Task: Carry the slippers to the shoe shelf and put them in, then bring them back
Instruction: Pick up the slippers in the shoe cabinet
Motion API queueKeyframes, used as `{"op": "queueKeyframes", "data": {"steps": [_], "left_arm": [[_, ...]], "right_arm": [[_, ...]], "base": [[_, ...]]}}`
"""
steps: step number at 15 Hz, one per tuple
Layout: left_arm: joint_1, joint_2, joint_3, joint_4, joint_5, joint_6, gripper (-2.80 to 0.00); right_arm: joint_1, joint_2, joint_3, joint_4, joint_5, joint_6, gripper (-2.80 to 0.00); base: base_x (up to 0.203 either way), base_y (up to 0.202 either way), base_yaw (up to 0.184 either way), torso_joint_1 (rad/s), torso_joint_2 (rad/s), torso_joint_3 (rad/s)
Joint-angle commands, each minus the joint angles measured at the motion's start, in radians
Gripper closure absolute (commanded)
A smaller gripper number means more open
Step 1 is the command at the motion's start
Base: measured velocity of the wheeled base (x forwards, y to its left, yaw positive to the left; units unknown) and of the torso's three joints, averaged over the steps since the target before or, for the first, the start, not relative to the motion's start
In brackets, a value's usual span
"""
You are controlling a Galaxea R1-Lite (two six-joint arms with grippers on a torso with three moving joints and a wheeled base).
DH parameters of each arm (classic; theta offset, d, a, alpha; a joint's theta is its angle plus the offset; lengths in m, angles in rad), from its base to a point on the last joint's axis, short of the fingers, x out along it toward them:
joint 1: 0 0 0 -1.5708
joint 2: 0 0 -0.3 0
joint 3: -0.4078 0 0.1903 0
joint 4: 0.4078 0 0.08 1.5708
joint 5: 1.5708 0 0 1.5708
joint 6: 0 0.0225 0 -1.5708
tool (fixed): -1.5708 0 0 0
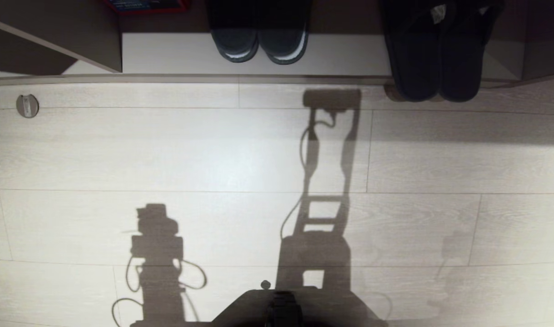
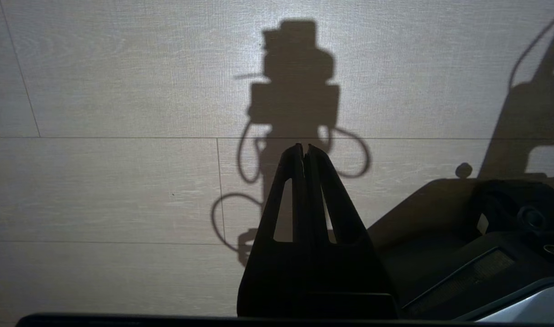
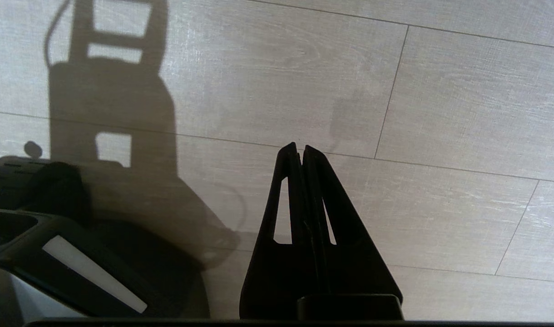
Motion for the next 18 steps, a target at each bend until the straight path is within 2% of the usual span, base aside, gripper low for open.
{"op": "queueKeyframes", "data": {"steps": [1, 18], "left_arm": [[0.001, 0.001, 0.000, 0.000, 0.000, 0.000, 0.00], [0.001, 0.001, 0.000, 0.000, 0.000, -0.004, 0.00]], "right_arm": [[0.000, 0.003, 0.003, -0.002, 0.003, -0.001, 0.00], [0.000, 0.003, 0.004, -0.002, 0.000, 0.022, 0.00]], "base": [[0.000, 0.000, 0.000, 0.000, 0.00, 0.000], [0.000, 0.000, 0.000, 0.000, 0.00, 0.000]]}}
